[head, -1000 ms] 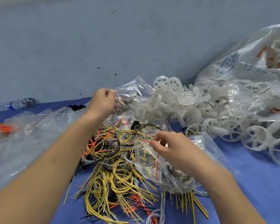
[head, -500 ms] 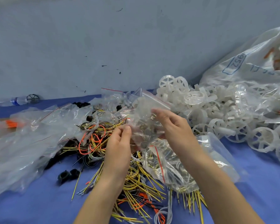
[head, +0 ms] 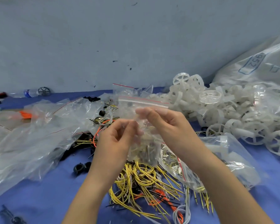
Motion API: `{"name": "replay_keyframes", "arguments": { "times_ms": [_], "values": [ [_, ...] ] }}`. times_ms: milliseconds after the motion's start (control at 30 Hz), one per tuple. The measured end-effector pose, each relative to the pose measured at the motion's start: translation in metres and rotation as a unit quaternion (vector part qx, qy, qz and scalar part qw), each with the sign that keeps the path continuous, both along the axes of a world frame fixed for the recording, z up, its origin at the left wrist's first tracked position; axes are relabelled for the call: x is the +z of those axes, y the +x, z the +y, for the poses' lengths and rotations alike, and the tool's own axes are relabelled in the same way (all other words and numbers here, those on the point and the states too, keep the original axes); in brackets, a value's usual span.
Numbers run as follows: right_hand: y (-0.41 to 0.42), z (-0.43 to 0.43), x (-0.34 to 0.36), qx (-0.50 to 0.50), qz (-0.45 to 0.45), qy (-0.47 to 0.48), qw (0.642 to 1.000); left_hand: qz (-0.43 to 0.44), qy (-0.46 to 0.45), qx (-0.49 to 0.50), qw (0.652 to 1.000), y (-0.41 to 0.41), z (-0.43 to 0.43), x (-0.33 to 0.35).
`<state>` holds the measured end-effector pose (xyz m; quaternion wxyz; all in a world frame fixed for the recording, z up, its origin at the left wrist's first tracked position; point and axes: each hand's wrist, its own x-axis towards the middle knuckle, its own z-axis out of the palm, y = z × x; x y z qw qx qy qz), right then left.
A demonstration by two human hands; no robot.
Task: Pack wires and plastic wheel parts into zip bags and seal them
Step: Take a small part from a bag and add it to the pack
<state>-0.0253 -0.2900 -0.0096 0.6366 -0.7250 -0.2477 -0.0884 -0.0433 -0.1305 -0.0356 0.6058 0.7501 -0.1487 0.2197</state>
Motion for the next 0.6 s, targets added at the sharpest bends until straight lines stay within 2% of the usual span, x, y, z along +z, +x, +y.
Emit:
{"name": "replay_keyframes", "arguments": {
  "times_ms": [67, 133, 200, 300, 400, 467, 600],
  "values": [
    [0.003, 0.002, -0.006, 0.029, 0.078, 0.026, 0.996, -0.004, -0.046, 0.014, 0.999, 0.000, 0.003, 0.001],
    [0.003, 0.006, -0.014, 0.065, 0.145, 0.006, 0.987, 0.005, -0.095, 0.053, 0.994, 0.003, 0.003, 0.000],
    [0.000, 0.012, -0.021, 0.095, 0.173, -0.004, 0.980, 0.027, -0.155, 0.082, 0.984, 0.005, 0.002, -0.001],
    [-0.001, 0.012, -0.026, 0.117, 0.199, 0.043, 0.972, 0.066, -0.208, 0.085, 0.972, 0.008, 0.001, -0.003],
    [0.001, 0.007, -0.026, 0.093, 0.197, 0.063, 0.974, 0.115, -0.222, 0.047, 0.967, 0.009, 0.005, -0.003],
    [0.002, 0.004, -0.026, 0.073, 0.180, 0.078, 0.978, 0.163, -0.239, -0.018, 0.957, 0.010, 0.009, -0.003],
    [0.001, 0.001, -0.024, 0.043, 0.137, 0.079, 0.987, 0.218, -0.175, -0.146, 0.949, 0.007, 0.013, -0.002]
  ]
}}
